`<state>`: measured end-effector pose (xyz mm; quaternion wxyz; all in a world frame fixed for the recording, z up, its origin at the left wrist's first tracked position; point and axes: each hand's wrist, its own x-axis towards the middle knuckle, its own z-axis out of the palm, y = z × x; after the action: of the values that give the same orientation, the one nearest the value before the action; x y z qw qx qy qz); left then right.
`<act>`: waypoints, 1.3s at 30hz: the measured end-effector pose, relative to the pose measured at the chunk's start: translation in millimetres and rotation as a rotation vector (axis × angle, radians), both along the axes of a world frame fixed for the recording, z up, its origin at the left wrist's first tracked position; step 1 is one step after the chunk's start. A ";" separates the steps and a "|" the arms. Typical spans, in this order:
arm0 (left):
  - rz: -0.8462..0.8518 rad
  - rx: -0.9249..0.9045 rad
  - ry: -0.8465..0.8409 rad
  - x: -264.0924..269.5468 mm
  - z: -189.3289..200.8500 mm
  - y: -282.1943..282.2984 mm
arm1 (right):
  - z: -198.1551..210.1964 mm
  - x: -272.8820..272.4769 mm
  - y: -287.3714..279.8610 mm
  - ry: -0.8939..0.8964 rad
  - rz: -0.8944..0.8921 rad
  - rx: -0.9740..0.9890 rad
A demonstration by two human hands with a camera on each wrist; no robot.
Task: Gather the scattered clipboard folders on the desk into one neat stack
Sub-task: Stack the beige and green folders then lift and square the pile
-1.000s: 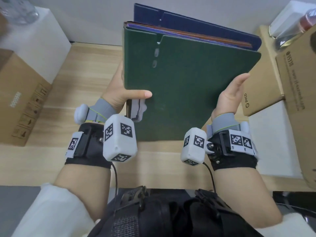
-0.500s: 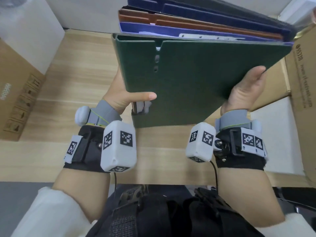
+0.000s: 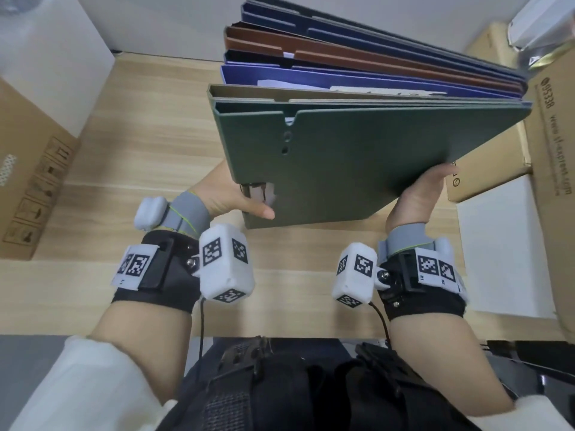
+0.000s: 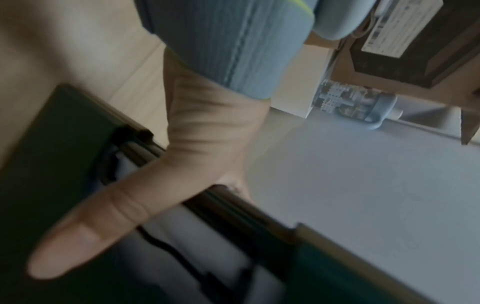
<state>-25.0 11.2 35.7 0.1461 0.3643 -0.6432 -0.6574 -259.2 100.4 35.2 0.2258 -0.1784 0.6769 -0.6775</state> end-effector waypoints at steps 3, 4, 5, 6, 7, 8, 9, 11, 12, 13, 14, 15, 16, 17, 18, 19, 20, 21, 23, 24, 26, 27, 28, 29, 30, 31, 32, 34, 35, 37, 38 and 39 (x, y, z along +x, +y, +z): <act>0.003 0.000 -0.040 -2.1 -6.7 2.5 | -11.4 2.0 8.7 0.044 0.138 0.003; 0.012 -0.012 -0.061 -2.6 -6.8 2.7 | -12.7 1.6 10.6 0.035 0.171 -0.016; 0.011 -0.017 -0.081 -3.1 -7.4 2.0 | -15.4 -0.8 12.0 0.034 0.192 -0.031; 0.004 -0.026 -0.093 -3.8 -6.7 1.4 | -16.3 -1.7 12.1 0.030 0.199 -0.041; -0.008 -0.025 -0.104 -5.0 -6.0 1.4 | -17.7 -2.3 10.9 0.027 0.192 -0.043; -0.012 -0.032 -0.113 -6.7 -4.4 2.1 | -15.6 -2.0 10.0 0.032 0.190 -0.043; 0.000 -0.035 -0.121 -8.8 -4.8 2.2 | -14.6 -2.4 8.8 0.025 0.187 -0.056; 0.083 -0.047 -0.128 -14.1 -6.3 1.6 | -15.9 -6.0 7.4 -0.028 0.175 -0.075; 0.119 -0.045 -0.124 -16.1 -5.4 1.9 | -15.0 -7.5 6.4 -0.038 0.172 -0.080; 0.142 -0.029 -0.116 -18.5 -5.5 1.7 | -15.4 -10.1 4.3 -0.036 0.161 -0.085; 0.162 -0.019 -0.108 -22.8 -4.5 1.7 | -14.0 -13.4 2.0 -0.034 0.156 -0.088; 0.171 -0.004 -0.099 -25.5 -5.0 0.6 | -13.3 -15.8 -0.2 -0.038 0.147 -0.099; 0.165 0.006 -0.093 -28.4 -3.3 0.0 | -10.1 -16.7 -1.3 -0.032 0.141 -0.102; 0.146 0.010 -0.084 -32.8 -1.2 -1.5 | -7.8 -19.6 -3.4 -0.043 0.132 -0.116; 0.122 0.008 -0.078 -39.1 1.9 -3.3 | -2.6 -22.5 -4.7 -0.050 0.123 -0.107; 0.098 0.002 -0.068 -46.5 4.2 -5.8 | -0.4 -28.8 -6.5 -0.036 0.101 -0.088; 0.075 -0.004 -0.045 -54.9 7.3 -8.7 | 3.2 -35.3 -8.8 -0.020 0.074 -0.058; 0.058 -0.005 -0.011 -60.9 9.2 -11.3 | 4.0 -40.8 -11.3 0.004 0.037 -0.019; 0.039 0.006 0.037 -84.6 11.8 -22.3 | 8.0 -64.8 -22.0 0.008 -0.014 0.104; 0.035 0.018 0.042 -94.0 12.6 -27.6 | 9.6 -75.8 -28.4 -0.010 -0.009 0.161; 0.034 0.063 0.007 -117.1 10.9 -41.1 | 5.0 -107.1 -44.4 -0.022 -0.026 0.240; 0.048 0.104 -0.032 -130.2 6.6 -48.7 | 0.9 -122.8 -53.3 -0.026 -0.032 0.275; 0.070 0.149 -0.074 -142.6 1.7 -55.2 | -1.4 -134.4 -60.2 -0.029 -0.031 0.314; 0.090 0.196 -0.120 -157.6 -4.3 -63.3 | -7.7 -149.4 -67.8 -0.037 -0.041 0.362; 0.112 0.242 -0.159 -173.3 -10.8 -71.5 | -12.9 -163.2 -75.5 -0.055 -0.041 0.411; 0.133 0.285 -0.183 -185.8 -17.0 -78.1 | -21.0 -175.1 -81.5 -0.087 -0.029 0.453; 0.157 0.323 -0.193 -192.2 -21.9 -81.5 | -26.8 -180.4 -84.0 -0.119 -0.014 0.487; 0.201 0.390 -0.199 -210.0 -31.5 -89.5 | -43.2 -196.6 -92.6 -0.147 0.003 0.555; 0.221 0.420 -0.194 -217.7 -37.0 -92.8 | -51.0 -201.9 -96.4 -0.142 -0.003 0.585; 0.260 0.474 -0.190 -234.1 -46.5 -101.4 | -62.2 -208.8 -106.8 -0.125 -0.010 0.632; 0.268 0.480 -0.199 -236.6 -47.9 -103.6 | -63.6 -206.6 -109.7 -0.121 -0.013 0.645; 0.265 0.461 -0.210 -238.5 -48.8 -106.3 | -67.5 -206.3 -112.5 -0.117 -0.027 0.639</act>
<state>-263.5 -95.1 -13.1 0.0767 0.5351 -0.4351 -0.7200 -465.5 -12.0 -32.3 0.2999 -0.0504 0.8435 -0.4428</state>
